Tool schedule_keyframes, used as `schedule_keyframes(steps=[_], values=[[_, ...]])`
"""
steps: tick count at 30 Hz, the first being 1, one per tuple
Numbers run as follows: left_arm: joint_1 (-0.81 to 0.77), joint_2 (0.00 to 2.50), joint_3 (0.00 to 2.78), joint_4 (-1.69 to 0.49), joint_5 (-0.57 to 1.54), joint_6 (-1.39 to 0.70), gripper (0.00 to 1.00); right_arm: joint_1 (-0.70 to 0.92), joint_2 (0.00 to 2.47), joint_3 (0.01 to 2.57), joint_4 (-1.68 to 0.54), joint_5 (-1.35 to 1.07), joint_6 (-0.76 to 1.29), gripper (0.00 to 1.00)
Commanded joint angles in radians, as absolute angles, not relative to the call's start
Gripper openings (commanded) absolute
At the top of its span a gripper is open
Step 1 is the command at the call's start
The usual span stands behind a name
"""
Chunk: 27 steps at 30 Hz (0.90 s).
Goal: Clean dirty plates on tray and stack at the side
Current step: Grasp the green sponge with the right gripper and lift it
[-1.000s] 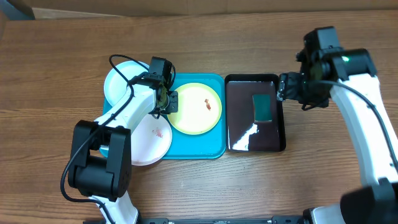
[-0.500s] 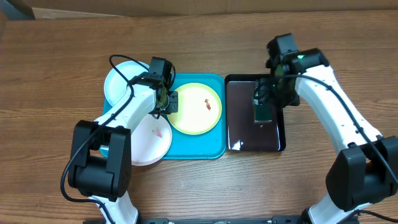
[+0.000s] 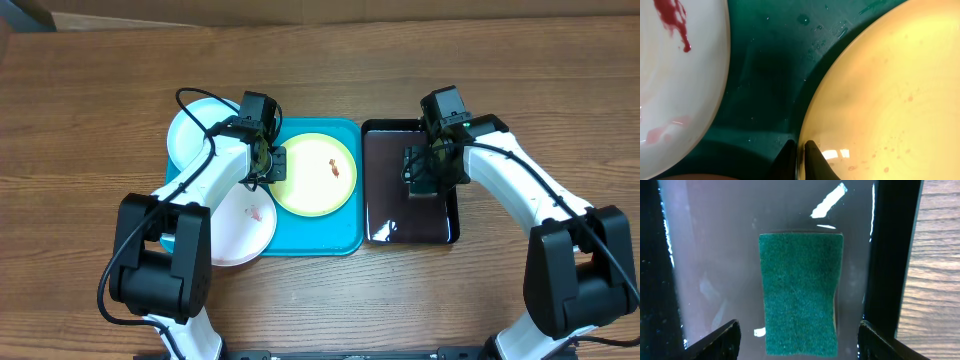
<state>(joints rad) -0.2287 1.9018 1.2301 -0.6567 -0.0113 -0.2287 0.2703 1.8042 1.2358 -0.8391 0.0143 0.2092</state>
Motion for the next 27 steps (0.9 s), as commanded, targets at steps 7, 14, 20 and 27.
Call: schedule_keyframes(steps=[7,14,20,27], values=[[-0.229,1.909,1.219,-0.653,0.000,-0.210,0.10,0.274,1.800,1.151,-0.720,0.013,0.209,0.74],[-0.229,1.909,1.219,-0.653,0.000,-0.210,0.10,0.274,1.800,1.105,-0.654,0.012,0.210,0.67],[-0.229,1.909,1.219,-0.653,0.001,-0.210,0.10,0.274,1.800,1.105,-0.654,-0.028,0.210,0.65],[-0.229,1.909,1.219,-0.653,0.000,-0.210,0.10,0.274,1.800,1.105,-0.629,-0.028,0.210,0.63]])
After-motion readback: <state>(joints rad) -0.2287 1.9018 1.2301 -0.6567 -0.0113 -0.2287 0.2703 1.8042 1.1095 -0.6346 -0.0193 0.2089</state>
